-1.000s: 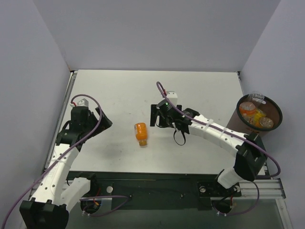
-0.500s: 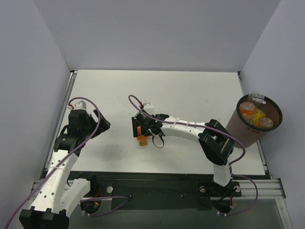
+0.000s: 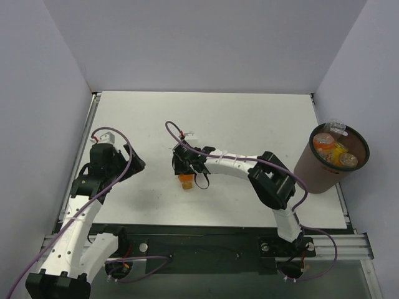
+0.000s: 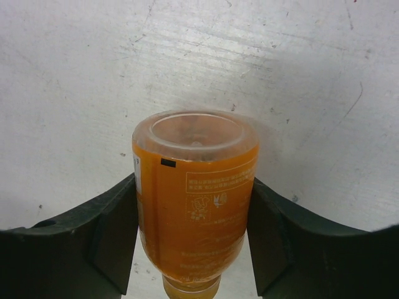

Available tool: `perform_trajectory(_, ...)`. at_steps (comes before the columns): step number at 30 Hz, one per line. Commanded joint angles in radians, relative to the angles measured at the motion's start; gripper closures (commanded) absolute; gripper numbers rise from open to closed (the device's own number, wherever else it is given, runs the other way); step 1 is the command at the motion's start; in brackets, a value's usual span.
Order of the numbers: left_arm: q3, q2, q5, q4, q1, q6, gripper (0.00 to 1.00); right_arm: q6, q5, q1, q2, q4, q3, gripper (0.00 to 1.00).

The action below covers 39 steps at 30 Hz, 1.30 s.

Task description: Put the plastic bottles in the bin

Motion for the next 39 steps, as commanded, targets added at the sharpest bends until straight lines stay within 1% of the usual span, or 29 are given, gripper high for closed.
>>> perform_trajectory(1, 0.028, -0.021, -0.004, 0.000, 0.008, 0.015, 0.03, -0.027, 0.021, -0.024, -0.101, -0.011, -0.025, 0.57)
perform_trajectory(3, 0.032, -0.015, -0.008, -0.001, 0.009, 0.031, 0.03, -0.099, 0.109, -0.033, -0.190, -0.086, -0.018, 0.58)
perform_trajectory(4, 0.042, -0.012, -0.007, -0.007, 0.011, 0.044, 0.03, -0.157, 0.193, -0.045, -0.268, -0.138, -0.015, 0.58)
perform_trajectory(5, 0.054, 0.002, -0.007, -0.009, 0.011, 0.049, 0.03, -0.181, 0.234, -0.055, -0.308, -0.160, -0.016, 0.58)
perform_trajectory(6, 0.058, 0.008, -0.008, -0.013, 0.011, 0.058, 0.03, -0.225, 0.293, -0.091, -0.398, -0.181, -0.021, 0.58)
perform_trajectory(7, 0.066, 0.022, -0.008, -0.012, 0.013, 0.061, 0.03, -0.241, 0.312, -0.113, -0.440, -0.189, -0.027, 0.58)
perform_trajectory(8, 0.066, 0.025, -0.007, -0.009, 0.014, 0.063, 0.03, -0.270, 0.311, -0.177, -0.526, -0.192, -0.027, 0.58)
perform_trajectory(9, 0.065, 0.032, -0.008, 0.002, 0.014, 0.063, 0.03, -0.285, 0.300, -0.206, -0.569, -0.191, -0.012, 0.59)
perform_trajectory(10, 0.062, 0.037, 0.002, 0.011, 0.014, 0.058, 0.03, -0.311, 0.288, -0.270, -0.621, -0.195, 0.008, 0.59)
perform_trajectory(12, 0.045, 0.048, 0.032, 0.040, 0.017, 0.045, 0.03, -0.386, 0.301, -0.337, -0.672, -0.223, 0.094, 0.59)
perform_trajectory(13, 0.033, 0.052, 0.044, 0.057, 0.017, 0.037, 0.03, -0.408, 0.321, -0.357, -0.678, -0.235, 0.167, 0.59)
perform_trajectory(15, 0.019, 0.068, 0.078, 0.074, 0.016, 0.019, 0.03, -0.469, 0.398, -0.407, -0.690, -0.278, 0.259, 0.59)
perform_trajectory(17, 0.016, 0.080, 0.105, 0.082, 0.017, 0.005, 0.03, -0.521, 0.507, -0.475, -0.710, -0.289, 0.303, 0.59)
perform_trajectory(18, 0.022, 0.085, 0.107, 0.080, 0.019, 0.002, 0.03, -0.526, 0.533, -0.530, -0.736, -0.286, 0.306, 0.59)
perform_trajectory(19, 0.025, 0.085, 0.108, 0.074, 0.017, 0.005, 0.03, -0.513, 0.533, -0.606, -0.771, -0.272, 0.294, 0.60)
perform_trajectory(20, 0.034, 0.085, 0.108, 0.069, 0.017, 0.006, 0.03, -0.505, 0.523, -0.637, -0.789, -0.264, 0.278, 0.60)
perform_trajectory(21, 0.038, 0.080, 0.099, 0.068, 0.019, 0.011, 0.03, -0.493, 0.515, -0.709, -0.827, -0.248, 0.246, 0.60)
perform_trajectory(24, 0.048, 0.077, 0.096, 0.066, 0.019, 0.025, 0.03, -0.491, 0.558, -0.814, -0.878, -0.237, 0.179, 0.60)
perform_trajectory(25, 0.049, 0.079, 0.102, 0.071, 0.019, 0.028, 0.03, -0.495, 0.590, -0.855, -0.893, -0.238, 0.166, 0.60)
perform_trajectory(27, 0.052, 0.091, 0.124, 0.079, 0.020, 0.022, 0.03, -0.496, 0.605, -0.927, -0.913, -0.243, 0.130, 0.60)
perform_trajectory(28, 0.060, 0.106, 0.140, 0.080, 0.019, 0.020, 0.03, -0.489, 0.610, -0.929, -0.916, -0.250, 0.110, 0.60)
perform_trajectory(29, 0.071, 0.120, 0.145, 0.079, 0.017, 0.017, 0.03, -0.474, 0.607, -0.996, -0.922, -0.263, 0.102, 0.60)
perform_trajectory(33, 0.081, 0.131, 0.148, 0.079, 0.017, 0.003, 0.03, -0.442, 0.624, -1.073, -0.940, -0.260, 0.027, 0.60)
perform_trajectory(36, 0.088, 0.123, 0.150, 0.082, 0.019, -0.014, 0.03, -0.437, 0.624, -1.115, -0.941, -0.215, -0.027, 0.60)
perform_trajectory(39, 0.107, 0.129, 0.151, 0.069, 0.017, -0.017, 0.03, -0.433, 0.596, -1.145, -0.918, -0.214, -0.033, 0.59)
